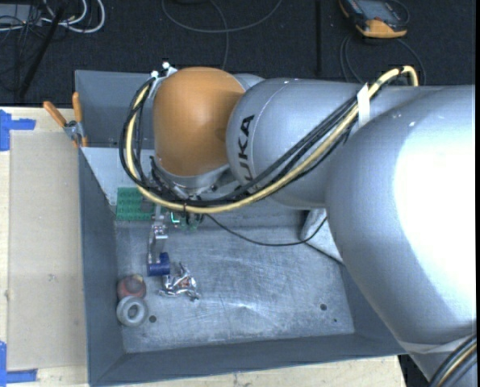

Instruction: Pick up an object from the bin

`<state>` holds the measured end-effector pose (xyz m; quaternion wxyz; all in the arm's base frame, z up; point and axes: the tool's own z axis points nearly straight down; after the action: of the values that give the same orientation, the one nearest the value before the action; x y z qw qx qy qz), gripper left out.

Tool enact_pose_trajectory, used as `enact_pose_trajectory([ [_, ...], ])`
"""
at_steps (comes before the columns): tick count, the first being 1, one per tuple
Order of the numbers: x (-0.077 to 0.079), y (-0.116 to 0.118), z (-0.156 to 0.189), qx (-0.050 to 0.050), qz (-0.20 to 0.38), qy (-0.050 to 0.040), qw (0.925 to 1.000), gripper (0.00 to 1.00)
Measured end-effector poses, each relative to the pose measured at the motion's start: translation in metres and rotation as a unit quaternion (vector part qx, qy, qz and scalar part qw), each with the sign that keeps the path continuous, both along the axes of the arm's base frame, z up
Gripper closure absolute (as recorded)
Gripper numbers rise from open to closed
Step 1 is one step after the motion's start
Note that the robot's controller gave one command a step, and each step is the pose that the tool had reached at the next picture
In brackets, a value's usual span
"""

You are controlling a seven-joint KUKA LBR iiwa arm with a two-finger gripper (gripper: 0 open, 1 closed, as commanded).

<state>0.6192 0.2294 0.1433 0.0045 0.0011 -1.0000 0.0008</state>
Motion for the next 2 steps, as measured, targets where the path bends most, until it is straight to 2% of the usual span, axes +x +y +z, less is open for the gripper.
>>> enact_pose_trajectory([
  [1, -0.021, -0.052, -0.065, 0.004, 0.299, -0.0045, 0.9542, 0.00],
  [2, -0.073, -0.026, -0.068, 0.002, 0.346, -0.0072, 0.9382, 0.00],
])
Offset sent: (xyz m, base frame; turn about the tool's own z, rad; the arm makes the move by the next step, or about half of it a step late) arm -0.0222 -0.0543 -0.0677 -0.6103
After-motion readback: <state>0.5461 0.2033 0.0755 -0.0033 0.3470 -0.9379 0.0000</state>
